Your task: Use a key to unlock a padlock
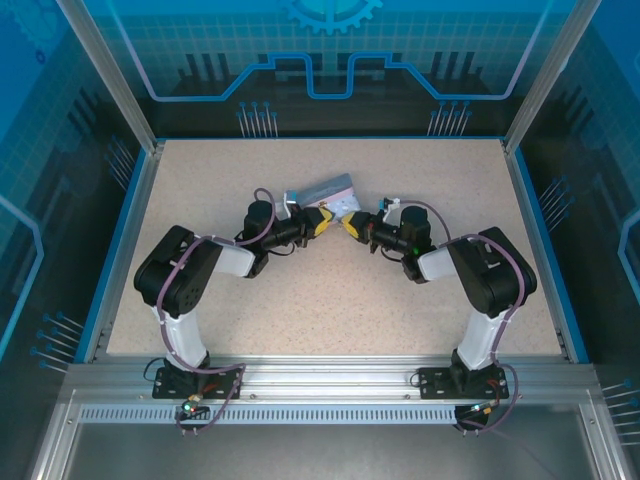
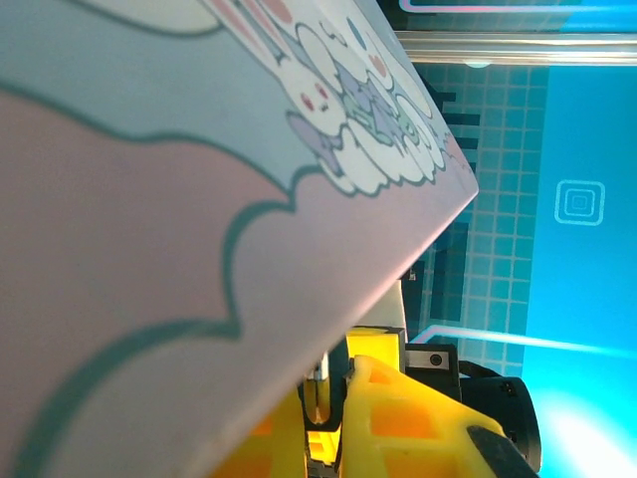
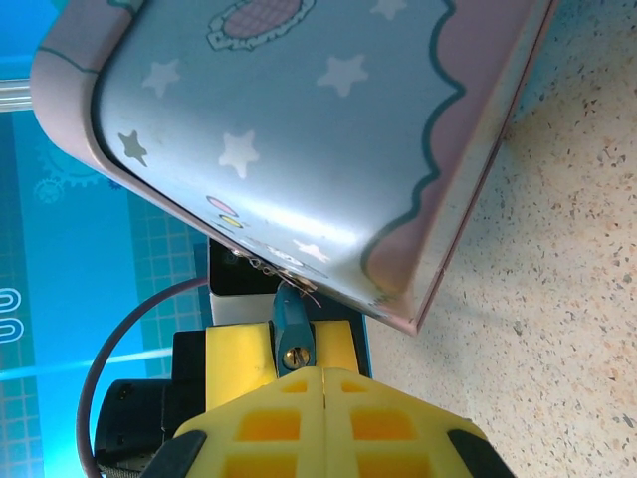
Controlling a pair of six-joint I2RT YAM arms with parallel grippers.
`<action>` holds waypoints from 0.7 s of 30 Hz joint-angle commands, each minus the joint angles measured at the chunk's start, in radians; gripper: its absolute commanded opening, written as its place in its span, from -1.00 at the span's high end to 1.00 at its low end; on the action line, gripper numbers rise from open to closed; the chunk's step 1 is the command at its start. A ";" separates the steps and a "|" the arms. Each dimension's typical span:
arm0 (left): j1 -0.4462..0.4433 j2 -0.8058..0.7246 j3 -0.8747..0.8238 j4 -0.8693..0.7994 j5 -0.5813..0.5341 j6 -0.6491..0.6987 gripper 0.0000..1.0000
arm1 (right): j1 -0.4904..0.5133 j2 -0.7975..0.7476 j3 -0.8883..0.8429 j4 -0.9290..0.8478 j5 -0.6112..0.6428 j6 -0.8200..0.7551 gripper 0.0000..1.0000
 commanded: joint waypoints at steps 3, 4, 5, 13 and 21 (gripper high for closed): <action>-0.023 -0.015 0.000 0.027 0.046 -0.014 1.00 | 0.019 -0.008 0.019 0.023 0.005 0.001 1.00; -0.024 -0.015 0.002 0.026 0.046 -0.013 1.00 | 0.026 -0.008 0.024 0.021 0.005 0.001 1.00; -0.024 -0.015 0.003 0.027 0.048 -0.013 1.00 | 0.032 -0.010 0.026 0.019 0.008 0.001 1.00; -0.025 -0.019 0.004 0.017 0.047 -0.008 1.00 | 0.037 -0.009 -0.002 0.025 0.010 -0.005 1.00; -0.026 -0.021 0.004 0.006 0.056 -0.001 1.00 | 0.019 0.007 0.045 0.001 0.001 -0.016 1.00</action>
